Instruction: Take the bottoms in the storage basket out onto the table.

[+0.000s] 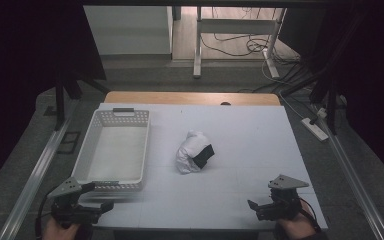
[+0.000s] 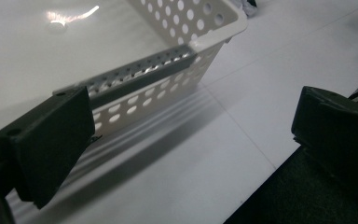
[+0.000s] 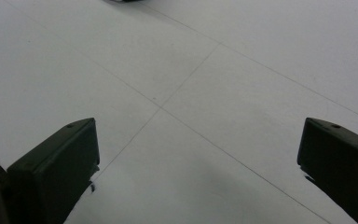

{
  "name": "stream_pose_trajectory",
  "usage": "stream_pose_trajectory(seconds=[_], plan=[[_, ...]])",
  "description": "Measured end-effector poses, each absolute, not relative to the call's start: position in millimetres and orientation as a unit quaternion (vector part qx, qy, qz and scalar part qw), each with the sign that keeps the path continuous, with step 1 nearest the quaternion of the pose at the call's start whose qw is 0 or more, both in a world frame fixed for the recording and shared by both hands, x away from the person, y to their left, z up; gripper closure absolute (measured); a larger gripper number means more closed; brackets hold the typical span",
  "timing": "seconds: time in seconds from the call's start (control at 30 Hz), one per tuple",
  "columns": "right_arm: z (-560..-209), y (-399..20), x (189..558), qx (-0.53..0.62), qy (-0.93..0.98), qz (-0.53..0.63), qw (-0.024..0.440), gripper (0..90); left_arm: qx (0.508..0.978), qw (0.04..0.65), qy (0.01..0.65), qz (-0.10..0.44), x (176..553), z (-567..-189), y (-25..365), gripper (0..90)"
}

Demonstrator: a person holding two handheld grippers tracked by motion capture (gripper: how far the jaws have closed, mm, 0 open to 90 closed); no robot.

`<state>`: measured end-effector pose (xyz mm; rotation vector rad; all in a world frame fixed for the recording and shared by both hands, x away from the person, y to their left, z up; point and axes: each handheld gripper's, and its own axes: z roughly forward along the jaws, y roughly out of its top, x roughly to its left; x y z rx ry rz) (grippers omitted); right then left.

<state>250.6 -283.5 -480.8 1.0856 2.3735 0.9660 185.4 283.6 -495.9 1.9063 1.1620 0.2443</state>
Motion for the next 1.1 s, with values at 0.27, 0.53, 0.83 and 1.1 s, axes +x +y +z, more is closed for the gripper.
stream_pose_trajectory(seconds=[0.27, 0.53, 0.83, 1.1], plan=[[-480.7, -283.5, 250.5, 0.383, 0.839, 0.342, 0.178, 0.0, 0.779, 0.41, 0.464, 0.099, 183.4, -502.0, 280.8, 0.0], [-480.4, -283.7, 250.2, 0.382, 0.84, 0.342, 0.178, 0.0, 0.776, 0.407, 0.472, 0.096, 181.0, -504.2, 285.9, 0.0], [-480.5, -283.5, 250.2, 0.383, 0.84, 0.341, 0.179, 0.0, 0.784, 0.392, 0.47, 0.099, 178.4, -504.7, 286.9, 0.0], [-480.6, -283.1, 250.2, 0.383, 0.84, 0.341, 0.179, 0.0, 0.79, 0.383, 0.468, 0.101, 175.7, -505.2, 288.0, 0.0]])
